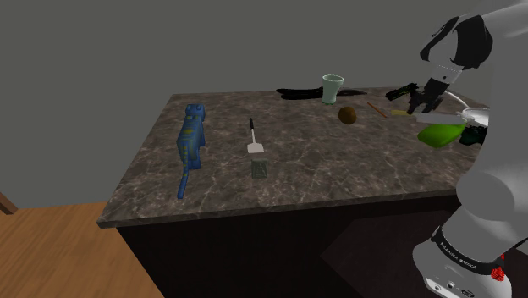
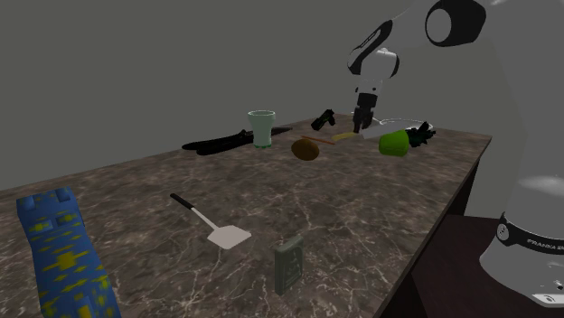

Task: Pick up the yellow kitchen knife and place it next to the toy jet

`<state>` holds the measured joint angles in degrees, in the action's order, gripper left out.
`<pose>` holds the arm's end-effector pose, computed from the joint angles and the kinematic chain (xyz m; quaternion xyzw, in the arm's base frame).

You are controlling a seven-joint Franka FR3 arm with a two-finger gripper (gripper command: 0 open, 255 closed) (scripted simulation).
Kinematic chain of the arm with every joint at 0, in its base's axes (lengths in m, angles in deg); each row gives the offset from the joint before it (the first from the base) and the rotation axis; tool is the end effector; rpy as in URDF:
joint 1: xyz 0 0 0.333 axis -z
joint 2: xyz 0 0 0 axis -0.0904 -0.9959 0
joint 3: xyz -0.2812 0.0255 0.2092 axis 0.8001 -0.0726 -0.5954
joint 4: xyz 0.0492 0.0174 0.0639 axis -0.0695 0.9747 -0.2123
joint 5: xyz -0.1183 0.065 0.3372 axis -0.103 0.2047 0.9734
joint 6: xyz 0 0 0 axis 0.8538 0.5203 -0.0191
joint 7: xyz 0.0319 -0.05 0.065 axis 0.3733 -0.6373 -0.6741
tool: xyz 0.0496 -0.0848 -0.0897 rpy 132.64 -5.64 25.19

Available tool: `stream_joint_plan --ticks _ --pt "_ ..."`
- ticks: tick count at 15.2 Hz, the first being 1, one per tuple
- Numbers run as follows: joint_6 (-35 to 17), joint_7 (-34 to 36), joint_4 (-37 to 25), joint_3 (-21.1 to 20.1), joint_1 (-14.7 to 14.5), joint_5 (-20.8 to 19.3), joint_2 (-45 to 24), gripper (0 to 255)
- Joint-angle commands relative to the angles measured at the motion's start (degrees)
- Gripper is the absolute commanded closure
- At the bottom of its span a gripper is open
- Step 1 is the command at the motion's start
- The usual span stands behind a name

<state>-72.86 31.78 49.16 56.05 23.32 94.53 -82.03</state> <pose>0.3206 -0.5418 0.3726 -0.9575 0.2606 -0.0361 0.1185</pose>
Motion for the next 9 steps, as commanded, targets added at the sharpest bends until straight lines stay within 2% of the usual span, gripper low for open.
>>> stream_joint_plan --ticks 1,3,7,9 --pt "0.0 0.0 0.0 0.0 0.0 0.0 0.0 0" --pt "0.0 0.0 0.0 0.0 0.0 0.0 0.0 0" --pt "6.2 1.3 -5.3 1.1 1.2 -1.8 1.4 0" --pt "6.2 1.3 -5.3 1.1 1.2 -1.8 1.4 0"
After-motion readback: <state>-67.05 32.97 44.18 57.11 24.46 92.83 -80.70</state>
